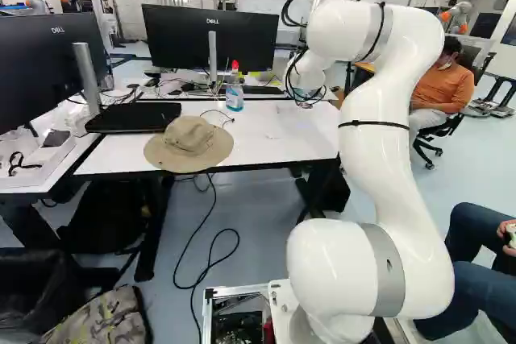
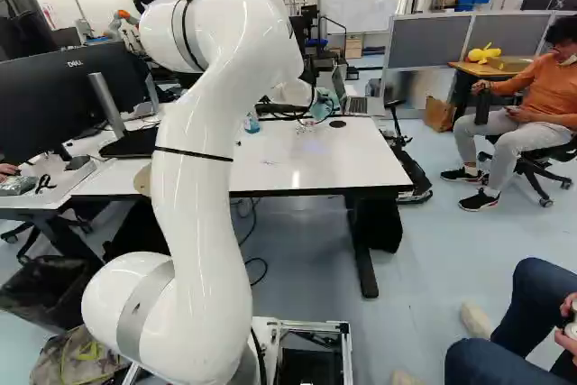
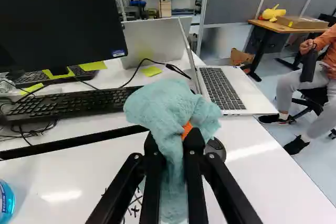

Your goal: Clean the table with the green towel

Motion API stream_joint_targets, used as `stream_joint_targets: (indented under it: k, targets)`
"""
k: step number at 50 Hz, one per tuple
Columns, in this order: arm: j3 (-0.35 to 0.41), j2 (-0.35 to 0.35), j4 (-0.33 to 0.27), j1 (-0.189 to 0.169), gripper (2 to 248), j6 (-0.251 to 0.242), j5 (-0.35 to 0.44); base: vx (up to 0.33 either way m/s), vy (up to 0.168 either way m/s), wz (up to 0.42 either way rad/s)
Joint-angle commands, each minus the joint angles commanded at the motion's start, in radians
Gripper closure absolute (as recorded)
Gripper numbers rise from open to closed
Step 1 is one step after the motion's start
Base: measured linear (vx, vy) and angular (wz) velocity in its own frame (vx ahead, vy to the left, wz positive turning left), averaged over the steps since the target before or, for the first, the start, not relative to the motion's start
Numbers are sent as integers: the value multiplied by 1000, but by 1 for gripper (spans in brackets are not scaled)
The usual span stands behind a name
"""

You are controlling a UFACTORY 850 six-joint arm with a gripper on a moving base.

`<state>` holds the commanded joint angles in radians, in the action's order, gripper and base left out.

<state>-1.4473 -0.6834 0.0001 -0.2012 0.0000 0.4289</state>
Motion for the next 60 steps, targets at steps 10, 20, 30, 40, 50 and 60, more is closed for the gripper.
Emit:
stream_joint_targets:
  k: [10,20,30,40,50,60]
  targets:
    - [-43,-32,0,17,201,0,-53,0,0,0]
    - [-83,-60,0,26,201,0,-117,0,0,0]
    - [-106,-77,0,28,201,0,-181,0,0,0]
    - [-110,-80,0,29,201,0,-242,0,0,0]
    - [-110,-80,0,29,201,0,-270,0,0,0]
    - [-110,-80,0,29,201,0,-294,0,0,0]
